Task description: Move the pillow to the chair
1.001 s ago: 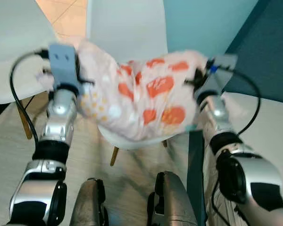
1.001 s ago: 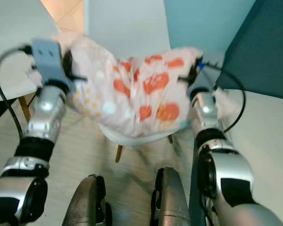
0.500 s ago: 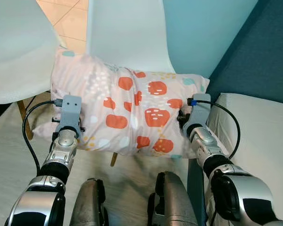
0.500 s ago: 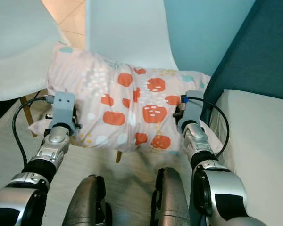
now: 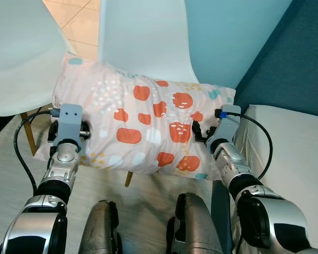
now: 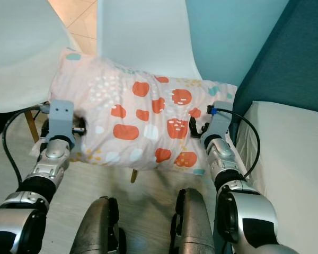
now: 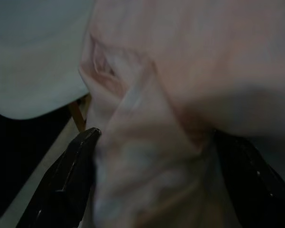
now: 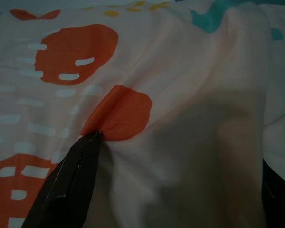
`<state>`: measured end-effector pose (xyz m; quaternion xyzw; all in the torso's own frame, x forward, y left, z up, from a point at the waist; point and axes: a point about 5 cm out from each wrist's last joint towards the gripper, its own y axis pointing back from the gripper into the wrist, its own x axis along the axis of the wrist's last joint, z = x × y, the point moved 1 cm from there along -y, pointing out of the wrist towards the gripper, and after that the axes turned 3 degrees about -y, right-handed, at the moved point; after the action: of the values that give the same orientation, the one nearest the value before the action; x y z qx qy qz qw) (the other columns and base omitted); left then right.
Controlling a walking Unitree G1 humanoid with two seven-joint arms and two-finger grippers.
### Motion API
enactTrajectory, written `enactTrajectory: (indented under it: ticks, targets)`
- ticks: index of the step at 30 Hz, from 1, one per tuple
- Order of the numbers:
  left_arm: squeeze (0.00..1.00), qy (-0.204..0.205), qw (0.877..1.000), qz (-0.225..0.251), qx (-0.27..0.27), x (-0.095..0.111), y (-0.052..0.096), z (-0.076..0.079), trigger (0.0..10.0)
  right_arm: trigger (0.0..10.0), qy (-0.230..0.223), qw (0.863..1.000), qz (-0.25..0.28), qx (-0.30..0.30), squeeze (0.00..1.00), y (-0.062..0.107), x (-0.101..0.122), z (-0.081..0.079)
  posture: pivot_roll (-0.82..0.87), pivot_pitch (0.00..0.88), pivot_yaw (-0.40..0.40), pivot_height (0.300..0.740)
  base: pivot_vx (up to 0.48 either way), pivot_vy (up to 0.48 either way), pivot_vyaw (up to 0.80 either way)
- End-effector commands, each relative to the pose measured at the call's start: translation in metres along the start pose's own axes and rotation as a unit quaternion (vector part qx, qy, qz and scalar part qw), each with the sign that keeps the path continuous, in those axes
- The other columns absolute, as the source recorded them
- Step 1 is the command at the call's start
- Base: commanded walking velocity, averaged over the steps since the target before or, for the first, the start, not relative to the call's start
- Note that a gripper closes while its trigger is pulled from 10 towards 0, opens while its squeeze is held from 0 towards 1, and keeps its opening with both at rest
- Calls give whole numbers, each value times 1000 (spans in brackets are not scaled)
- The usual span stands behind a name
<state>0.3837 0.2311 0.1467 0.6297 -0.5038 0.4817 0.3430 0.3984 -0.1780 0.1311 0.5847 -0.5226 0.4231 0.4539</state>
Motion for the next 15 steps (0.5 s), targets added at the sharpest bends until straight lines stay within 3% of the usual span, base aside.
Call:
enactTrajectory:
  ticks: [1, 4, 5, 6, 9, 10, 11, 12, 13, 15]
  targets:
    - [1000, 6, 1000, 10, 11, -2, 3, -10, 10000, 10000, -20, 1000, 8, -7, 1000, 1, 0, 2, 31, 240, -87, 597, 0, 0, 0]
    - [1000, 12, 1000, 19, 21, 0, 3, -16, 10000, 10000, -27, 1000, 11, -8, 1000, 1, 2, 4, 33, 226, -89, 597, 0, 0, 0]
    - [1000, 18, 999, 28, 34, 2, 3, -25, 10000, 10000, -31, 999, 16, -16, 831, 1, 4, 7, 34, 220, -88, 597, 0, 0, 0]
    - [1000, 37, 997, 42, 54, 7, 4, -36, 10000, 10000, -31, 999, 34, -28, 0, 0, 12, 11, 34, 214, -90, 597, 0, 0, 0]
    - [1000, 62, 992, 80, 81, 19, 8, -55, 10000, 10000, -51, 993, 83, -63, 0, 1, 31, 24, 35, 208, -91, 597, 0, 0, 0]
    - [631, 58, 990, 96, 80, 25, 10, -57, 10000, 10000, -52, 988, 111, -91, 0, 3, 40, 32, 39, 204, -91, 597, 0, 0, 0]
    - [400, 53, 990, 108, 79, 29, 12, -59, 10000, 10000, -45, 983, 127, -128, 0, 5, 47, 41, 39, 204, -91, 597, 0, 0, 0]
    - [0, 50, 989, 118, 78, 33, 15, -60, 10000, 10000, -19, 976, 124, -177, 0, 7, 51, 51, 38, 201, -91, 597, 0, 0, 0]
    - [0, 52, 988, 123, 78, 35, 17, -60, 10000, 10000, 7, 969, 127, -212, 0, 9, 56, 57, 37, 201, -91, 597, 0, 0, 0]
    - [0, 50, 988, 120, 81, 35, 20, -59, 10000, 10000, 14, 958, 154, -241, 0, 13, 63, 62, 35, 196, -91, 597, 0, 0, 0]
